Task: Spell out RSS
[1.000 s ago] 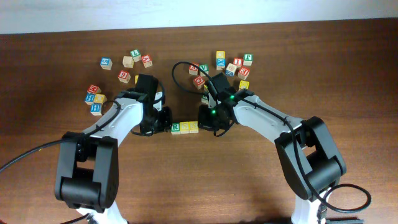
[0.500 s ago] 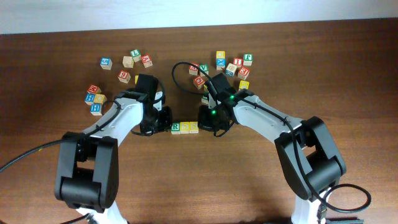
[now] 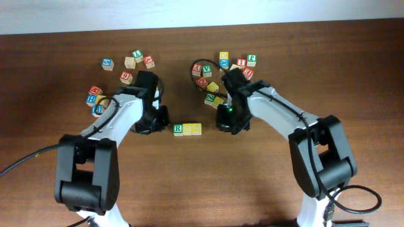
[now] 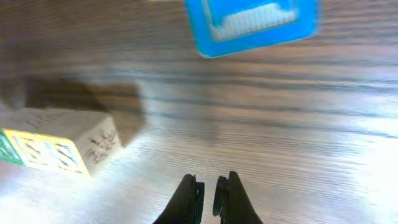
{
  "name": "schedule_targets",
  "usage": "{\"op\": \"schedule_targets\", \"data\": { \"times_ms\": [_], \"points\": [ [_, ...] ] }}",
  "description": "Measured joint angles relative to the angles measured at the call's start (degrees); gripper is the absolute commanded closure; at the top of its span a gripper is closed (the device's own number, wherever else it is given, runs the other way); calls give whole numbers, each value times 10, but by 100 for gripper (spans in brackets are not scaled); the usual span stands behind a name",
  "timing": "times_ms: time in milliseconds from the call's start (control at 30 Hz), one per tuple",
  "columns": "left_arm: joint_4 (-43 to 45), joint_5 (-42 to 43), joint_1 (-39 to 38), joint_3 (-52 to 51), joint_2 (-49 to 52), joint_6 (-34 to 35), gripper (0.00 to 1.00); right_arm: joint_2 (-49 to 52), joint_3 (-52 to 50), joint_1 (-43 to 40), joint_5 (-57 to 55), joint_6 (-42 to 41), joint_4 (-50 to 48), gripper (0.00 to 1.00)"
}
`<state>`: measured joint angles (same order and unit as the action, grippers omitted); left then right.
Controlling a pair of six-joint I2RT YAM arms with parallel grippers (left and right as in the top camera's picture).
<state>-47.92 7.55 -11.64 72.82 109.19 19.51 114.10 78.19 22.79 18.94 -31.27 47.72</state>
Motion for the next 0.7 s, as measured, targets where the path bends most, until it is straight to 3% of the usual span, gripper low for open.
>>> {"op": "schedule_targets", "data": {
  "times_ms": [67, 100, 200, 267, 333, 433, 567, 700],
  "points": [
    [-14, -6, 9, 3, 0, 0, 90, 0, 2, -2, 3, 20, 30, 96],
    [-21, -11, 12, 3, 0, 0, 82, 0, 2, 0, 6, 28, 48, 96],
    [-26, -32, 18, 3, 0, 0, 73, 0, 2, 17, 8, 40, 67, 96],
    [-27, -43, 19, 3, 0, 3, 48, 0, 2, 37, 9, 44, 60, 96],
    [-27, -50, 20, 3, 0, 2, 44, 1, 2, 56, 11, 41, 47, 96],
    [-27, -62, 23, 3, 0, 2, 8, 1, 2, 83, 6, 23, 24, 96],
    [-27, -79, 26, 3, 0, 7, 0, 1, 2, 111, -13, -11, -2, 96],
    [-33, -91, 41, 3, 0, 11, 1, 1, 2, 124, -20, -25, -24, 96]
  ]
}}
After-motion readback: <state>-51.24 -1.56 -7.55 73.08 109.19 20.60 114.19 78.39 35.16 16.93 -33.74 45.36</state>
